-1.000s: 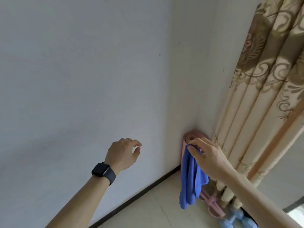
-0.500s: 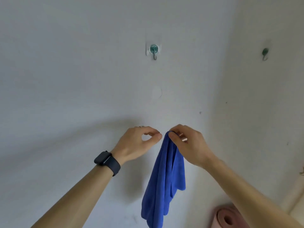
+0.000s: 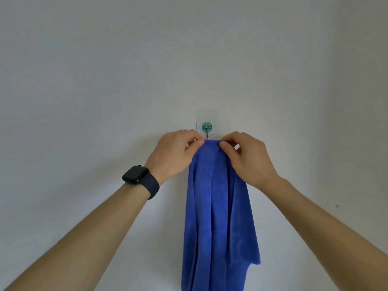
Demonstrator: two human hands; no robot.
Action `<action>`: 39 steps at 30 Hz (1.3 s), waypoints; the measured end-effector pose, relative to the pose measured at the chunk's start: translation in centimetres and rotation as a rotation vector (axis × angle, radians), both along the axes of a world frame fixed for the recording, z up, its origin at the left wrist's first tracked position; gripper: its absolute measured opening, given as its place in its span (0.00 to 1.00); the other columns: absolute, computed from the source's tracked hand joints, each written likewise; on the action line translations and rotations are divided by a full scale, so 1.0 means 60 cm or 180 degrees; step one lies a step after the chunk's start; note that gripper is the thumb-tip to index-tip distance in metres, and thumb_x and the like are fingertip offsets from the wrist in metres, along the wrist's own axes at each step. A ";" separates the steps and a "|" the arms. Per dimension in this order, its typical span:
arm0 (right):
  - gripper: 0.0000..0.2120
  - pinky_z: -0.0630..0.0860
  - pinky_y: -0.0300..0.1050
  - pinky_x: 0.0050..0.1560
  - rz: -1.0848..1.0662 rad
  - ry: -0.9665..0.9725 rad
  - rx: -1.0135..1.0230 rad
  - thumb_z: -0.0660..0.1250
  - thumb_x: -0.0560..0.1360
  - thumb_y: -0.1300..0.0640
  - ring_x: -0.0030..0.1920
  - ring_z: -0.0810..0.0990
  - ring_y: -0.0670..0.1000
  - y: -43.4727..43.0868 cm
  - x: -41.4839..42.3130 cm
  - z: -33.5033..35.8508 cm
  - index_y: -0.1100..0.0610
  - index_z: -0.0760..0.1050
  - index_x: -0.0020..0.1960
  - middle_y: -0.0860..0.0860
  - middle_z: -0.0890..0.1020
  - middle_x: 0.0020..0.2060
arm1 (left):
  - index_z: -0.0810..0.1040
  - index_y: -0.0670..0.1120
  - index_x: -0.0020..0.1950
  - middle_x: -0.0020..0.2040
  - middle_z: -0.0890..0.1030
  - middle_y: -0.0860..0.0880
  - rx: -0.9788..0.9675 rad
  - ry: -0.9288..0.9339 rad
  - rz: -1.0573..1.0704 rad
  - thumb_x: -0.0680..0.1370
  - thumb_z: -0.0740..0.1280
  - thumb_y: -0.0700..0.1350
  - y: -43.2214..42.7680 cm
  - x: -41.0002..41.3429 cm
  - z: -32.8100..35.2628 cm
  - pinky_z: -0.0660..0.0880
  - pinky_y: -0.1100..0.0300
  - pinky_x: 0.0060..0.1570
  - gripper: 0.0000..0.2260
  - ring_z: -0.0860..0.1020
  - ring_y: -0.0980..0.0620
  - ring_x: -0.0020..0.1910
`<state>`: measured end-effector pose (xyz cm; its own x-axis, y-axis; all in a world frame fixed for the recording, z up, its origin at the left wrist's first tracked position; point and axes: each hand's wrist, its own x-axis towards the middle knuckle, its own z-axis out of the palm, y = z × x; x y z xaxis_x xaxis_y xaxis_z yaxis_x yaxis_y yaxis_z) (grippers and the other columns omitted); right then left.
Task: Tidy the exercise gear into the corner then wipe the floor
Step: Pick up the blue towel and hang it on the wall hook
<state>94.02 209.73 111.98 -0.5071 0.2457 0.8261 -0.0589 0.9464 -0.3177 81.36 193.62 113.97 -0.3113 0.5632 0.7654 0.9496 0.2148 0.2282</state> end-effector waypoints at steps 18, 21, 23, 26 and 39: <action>0.11 0.75 0.37 0.52 0.0310 0.0587 -0.0704 0.60 0.83 0.58 0.50 0.79 0.41 0.016 -0.097 -0.062 0.47 0.76 0.61 0.41 0.80 0.49 | 0.72 0.48 0.70 0.56 0.79 0.48 0.0525 0.0204 0.0295 0.84 0.58 0.48 0.084 -0.019 -0.099 0.78 0.49 0.45 0.15 0.79 0.49 0.47; 0.17 0.73 0.36 0.57 0.0230 0.0598 -0.0654 0.58 0.83 0.57 0.56 0.76 0.40 -0.002 -0.097 -0.118 0.48 0.71 0.70 0.41 0.78 0.57 | 0.60 0.57 0.77 0.63 0.75 0.53 0.0405 -0.0075 0.0143 0.83 0.57 0.53 0.073 -0.013 -0.149 0.79 0.55 0.48 0.22 0.77 0.55 0.53; 0.21 0.71 0.38 0.62 0.0183 0.0492 -0.0561 0.58 0.83 0.54 0.62 0.74 0.41 -0.012 -0.093 -0.169 0.47 0.66 0.75 0.42 0.75 0.64 | 0.53 0.61 0.79 0.71 0.69 0.57 0.0350 -0.0184 0.0001 0.83 0.57 0.54 0.060 -0.011 -0.191 0.78 0.60 0.52 0.25 0.74 0.59 0.61; 0.28 0.62 0.29 0.68 0.0150 0.0209 -0.0479 0.61 0.82 0.53 0.69 0.65 0.35 -0.027 -0.083 -0.247 0.40 0.56 0.78 0.35 0.66 0.73 | 0.47 0.63 0.80 0.74 0.65 0.58 0.0226 -0.0301 -0.0105 0.83 0.58 0.52 0.041 -0.012 -0.259 0.77 0.62 0.57 0.29 0.70 0.61 0.67; 0.28 0.70 0.39 0.65 0.0142 -0.0913 -0.0476 0.68 0.78 0.56 0.70 0.71 0.51 -0.103 0.040 -0.553 0.50 0.66 0.76 0.43 0.61 0.78 | 0.64 0.53 0.77 0.77 0.66 0.53 -0.0973 -0.0691 0.0841 0.81 0.63 0.52 -0.096 0.041 -0.573 0.69 0.57 0.69 0.24 0.71 0.52 0.70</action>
<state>96.40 203.53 78.77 -0.7269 0.3257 0.6045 0.0126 0.8865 -0.4626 83.82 187.86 79.57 -0.6095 0.6328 0.4776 0.7904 0.5316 0.3044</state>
